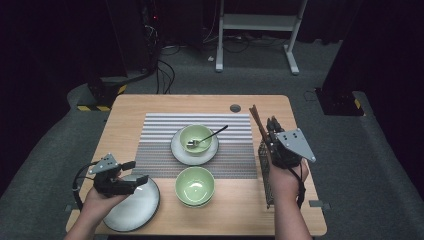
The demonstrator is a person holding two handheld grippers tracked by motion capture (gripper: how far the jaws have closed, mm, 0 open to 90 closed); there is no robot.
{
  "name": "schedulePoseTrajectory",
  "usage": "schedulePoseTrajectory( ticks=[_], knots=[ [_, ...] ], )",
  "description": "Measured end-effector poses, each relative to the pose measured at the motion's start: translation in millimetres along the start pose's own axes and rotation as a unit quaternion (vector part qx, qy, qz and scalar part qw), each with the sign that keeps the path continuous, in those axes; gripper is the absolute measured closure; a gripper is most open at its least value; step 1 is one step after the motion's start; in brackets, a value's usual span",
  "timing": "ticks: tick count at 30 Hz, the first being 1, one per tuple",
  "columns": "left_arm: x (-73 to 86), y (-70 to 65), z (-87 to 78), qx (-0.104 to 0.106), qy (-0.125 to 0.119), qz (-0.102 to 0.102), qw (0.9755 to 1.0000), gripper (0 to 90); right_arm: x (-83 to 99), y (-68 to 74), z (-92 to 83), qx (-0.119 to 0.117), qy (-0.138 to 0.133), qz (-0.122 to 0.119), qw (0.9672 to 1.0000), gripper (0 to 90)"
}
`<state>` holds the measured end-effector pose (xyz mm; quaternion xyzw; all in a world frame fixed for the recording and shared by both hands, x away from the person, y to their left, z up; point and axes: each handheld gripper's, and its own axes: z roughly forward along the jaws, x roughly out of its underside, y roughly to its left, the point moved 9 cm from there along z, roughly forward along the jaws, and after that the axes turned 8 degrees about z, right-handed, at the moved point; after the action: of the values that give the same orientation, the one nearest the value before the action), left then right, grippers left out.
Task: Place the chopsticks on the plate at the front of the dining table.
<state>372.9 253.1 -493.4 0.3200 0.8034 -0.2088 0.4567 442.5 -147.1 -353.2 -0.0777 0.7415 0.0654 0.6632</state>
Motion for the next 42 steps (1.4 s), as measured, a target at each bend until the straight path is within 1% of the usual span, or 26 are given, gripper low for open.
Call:
schedulePoseTrajectory(
  ticks=[2,7,9,12,17,20,24,26,29,33,36,37,42],
  knots=[
    [-0.4,-1.1,0.4,0.000,0.000,0.004,1.0000,19.0,-2.0,-1.1,-2.3,0.000,-0.005,0.003,1.0000,83.0],
    [-0.6,-4.8,3.4,0.003,-0.005,0.004,1.0000,19.0,-8.9,-1.7,-8.3,-0.002,-0.020,0.008,0.9998,83.0],
    [0.5,-5.5,5.4,0.001,-0.001,0.011,0.9999,19.2,-11.1,-1.9,-9.9,-0.002,-0.026,0.009,0.9996,83.0],
    [0.7,-7.4,8.3,0.004,-0.004,0.008,1.0000,19.4,-14.3,-3.0,-12.6,-0.002,-0.034,0.016,0.9993,83.0],
    [-1.0,-9.3,10.3,0.003,-0.014,0.008,0.9999,19.5,-21.8,-3.2,-18.2,-0.002,-0.051,0.022,0.9985,83.0],
    [-3.7,-11.4,10.6,0.005,-0.026,0.006,0.9996,19.4,-27.5,-3.0,-21.3,-0.002,-0.059,0.023,0.9980,83.0],
    [-7.4,-12.5,10.7,0.004,-0.039,0.005,0.9992,19.2,-37.5,-2.3,-25.4,-0.002,-0.072,0.019,0.9972,83.0],
    [-10.2,-12.8,10.4,0.006,-0.047,0.007,0.9988,19.1,-43.2,-1.0,-27.6,-0.002,-0.078,0.017,0.9969,83.0],
    [-13.6,-14.1,11.3,0.007,-0.051,0.012,0.9986,19.1,-50.0,1.6,-30.0,-0.005,-0.083,0.015,0.9964,83.0],
    [-17.4,-15.4,13.5,0.005,-0.052,0.023,0.9984,18.3,-59.7,5.4,-31.4,-0.006,-0.089,0.006,0.9960,83.0],
    [-20.0,-16.2,15.3,0.006,-0.056,0.025,0.9981,17.5,-66.0,7.7,-31.8,-0.008,-0.092,0.006,0.9957,83.0],
    [-20.5,-16.4,16.6,0.006,-0.056,0.020,0.9982,16.9,-68.3,8.5,-31.9,-0.009,-0.094,0.005,0.9955,83.0],
    [-19.0,-18.0,23.2,0.011,-0.049,0.023,0.9985,15.7,-78.0,15.4,-33.5,-0.014,-0.102,0.003,0.9946,83.0]
  ],
)
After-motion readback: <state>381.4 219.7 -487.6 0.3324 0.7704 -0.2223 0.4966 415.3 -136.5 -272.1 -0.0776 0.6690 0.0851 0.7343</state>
